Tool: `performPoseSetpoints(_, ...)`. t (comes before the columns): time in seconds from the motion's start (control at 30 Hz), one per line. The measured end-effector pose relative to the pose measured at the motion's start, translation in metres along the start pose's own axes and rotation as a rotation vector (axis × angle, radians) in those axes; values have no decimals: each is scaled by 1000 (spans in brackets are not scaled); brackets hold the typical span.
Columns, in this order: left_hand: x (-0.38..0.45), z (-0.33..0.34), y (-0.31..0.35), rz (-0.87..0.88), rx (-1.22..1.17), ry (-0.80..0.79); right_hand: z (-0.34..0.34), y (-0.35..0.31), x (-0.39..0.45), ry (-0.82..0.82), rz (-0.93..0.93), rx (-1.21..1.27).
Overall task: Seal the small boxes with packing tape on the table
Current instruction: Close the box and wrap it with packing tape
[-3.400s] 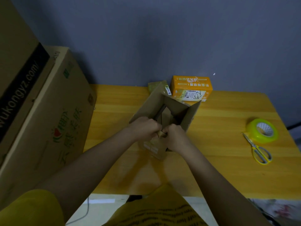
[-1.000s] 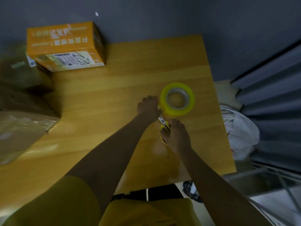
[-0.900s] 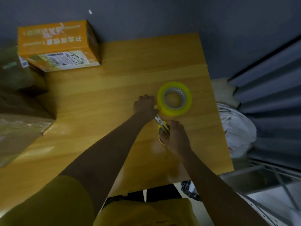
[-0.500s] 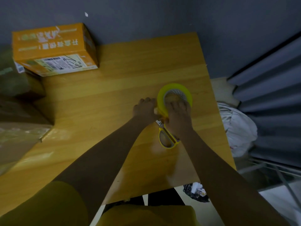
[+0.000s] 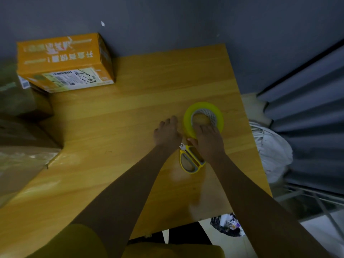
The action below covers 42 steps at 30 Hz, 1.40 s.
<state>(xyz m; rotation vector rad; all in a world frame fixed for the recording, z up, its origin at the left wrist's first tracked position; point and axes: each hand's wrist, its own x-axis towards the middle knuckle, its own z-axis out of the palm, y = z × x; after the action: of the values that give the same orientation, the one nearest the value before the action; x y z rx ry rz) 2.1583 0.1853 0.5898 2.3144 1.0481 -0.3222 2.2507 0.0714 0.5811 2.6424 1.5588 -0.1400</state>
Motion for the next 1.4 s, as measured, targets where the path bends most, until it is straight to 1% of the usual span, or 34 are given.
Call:
performPoseSetpoints(0.1,-1,-6,-7,-5,92,48,1,-2,0,-6,5,34)
performPoseSetpoints(0.23,-3,-11,-8,81,225,37,-2,-3,0,-31,4,31)
performPoseSetpoints(0.3,-7,-13,-13,75,217,5,-5,-6,5,-63,28,-3)
performPoseSetpoints(0.4,-11,-18,-23,42,176,-21,-7,-10,14,-198,86,-14)
performPoseSetpoints(0.47,-9,-21,-24,48,139,18,-7,-10,19,-204,98,1)
performPoseSetpoints(0.57,-6,-20,-24,79,49,-5,-9,-13,23,-220,139,3)
performPoseSetpoints(0.63,-2,-22,-30,133,84,-4,-7,-10,20,-170,145,66)
performPoseSetpoints(0.7,1,-22,-37,158,126,7,-6,-4,15,-138,105,151)
performPoseSetpoints(0.8,-1,-20,-39,182,139,4,-6,1,11,-198,30,105)
performPoseSetpoints(0.93,-13,-13,-51,186,234,-14,-12,-6,23,-205,106,70)
performPoseSetpoints(1.0,-21,-12,-59,161,222,-15,-15,-10,33,-249,165,58)
performPoseSetpoints(1.07,-26,-17,-63,134,218,19,-17,-14,42,-286,189,69)
performPoseSetpoints(1.13,-25,-23,-63,110,188,41,-20,-19,39,-270,200,75)
performPoseSetpoints(1.2,-22,-30,-63,118,157,50,-24,-24,25,-93,181,62)
performPoseSetpoints(1.23,-20,-34,-63,123,150,53,-25,-26,13,17,136,87)
performPoseSetpoints(1.27,-18,-36,-63,127,147,50,-25,-29,-2,87,59,162)
performPoseSetpoints(1.3,-18,-37,-62,132,141,43,-23,-31,-16,82,-30,258)
performPoseSetpoints(1.33,-18,-38,-62,136,126,35,-20,-32,-29,20,-93,336)
performPoseSetpoints(1.4,-20,-39,-61,144,78,24,-16,-35,-49,-135,-119,362)
